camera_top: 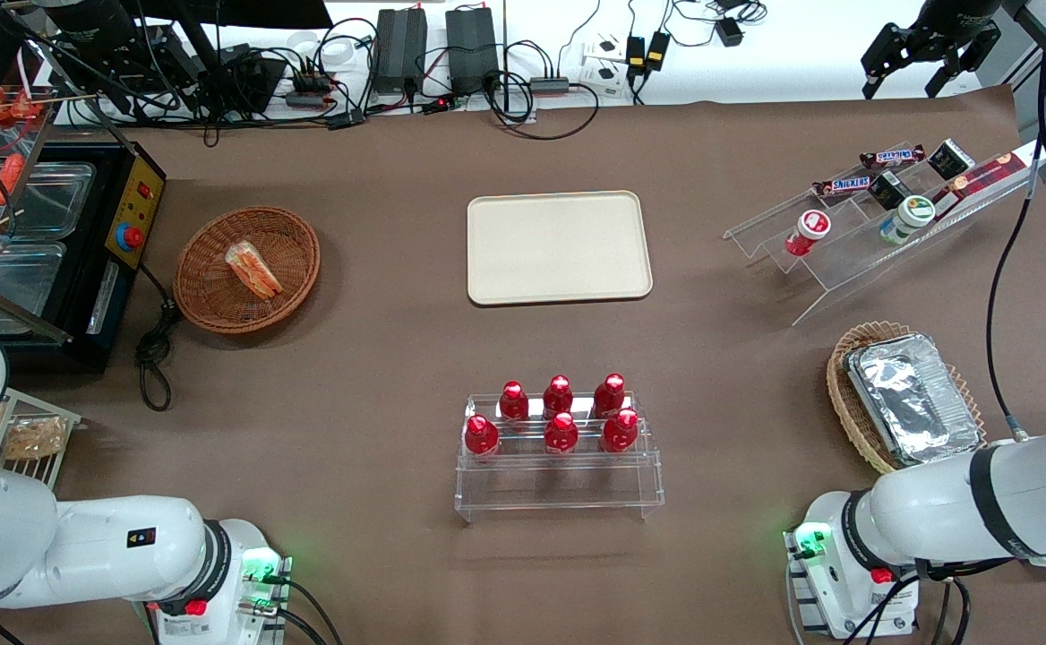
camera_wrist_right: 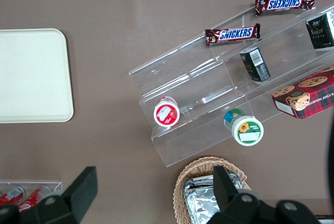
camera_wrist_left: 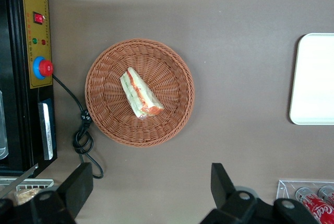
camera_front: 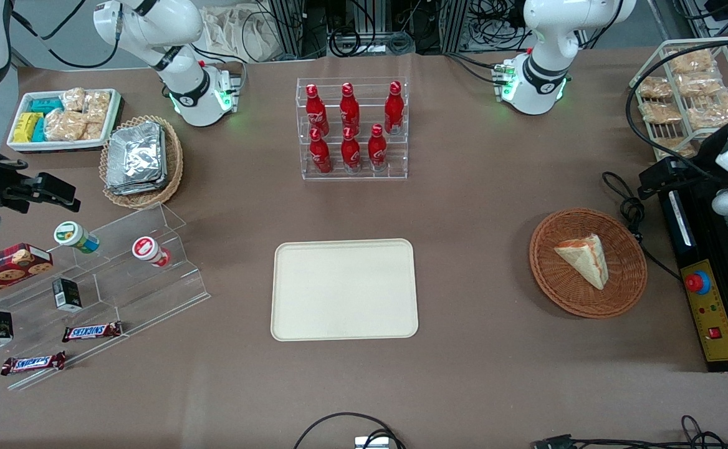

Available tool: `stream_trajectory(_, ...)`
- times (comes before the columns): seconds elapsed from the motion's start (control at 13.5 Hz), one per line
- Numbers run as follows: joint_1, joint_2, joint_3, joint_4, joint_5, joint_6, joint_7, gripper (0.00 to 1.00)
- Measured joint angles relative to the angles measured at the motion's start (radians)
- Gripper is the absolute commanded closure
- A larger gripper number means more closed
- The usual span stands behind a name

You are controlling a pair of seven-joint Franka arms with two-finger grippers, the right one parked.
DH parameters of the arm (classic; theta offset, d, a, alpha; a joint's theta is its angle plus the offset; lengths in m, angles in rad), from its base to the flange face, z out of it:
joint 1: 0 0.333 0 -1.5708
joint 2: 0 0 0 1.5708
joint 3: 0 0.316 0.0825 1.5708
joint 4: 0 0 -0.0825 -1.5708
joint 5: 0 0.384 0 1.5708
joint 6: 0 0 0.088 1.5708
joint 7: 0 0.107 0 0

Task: Place sandwich from basket to tray
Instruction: 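Move the left gripper over the wrapped sandwich in the wicker basket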

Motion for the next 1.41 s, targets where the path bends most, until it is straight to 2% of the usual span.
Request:
stream_trajectory(0.22,-0.014,0.006,-0.006,0.0,0.056,-0.001,-0.04,0.0)
stream_trajectory(0.52,-0.016,0.039,-0.006,-0.003,0.067,0.008,-0.065,0.0)
stream_trajectory(0.67,-0.014,0.08,-0.001,-0.026,0.074,0.074,-0.133,0.0)
stream_trajectory(1.04,-0.013,0.112,0.002,-0.244,0.075,0.349,-0.347,0.0)
stream_trajectory(1.41,0.001,0.108,0.009,-0.431,0.076,0.559,-0.477,0.0)
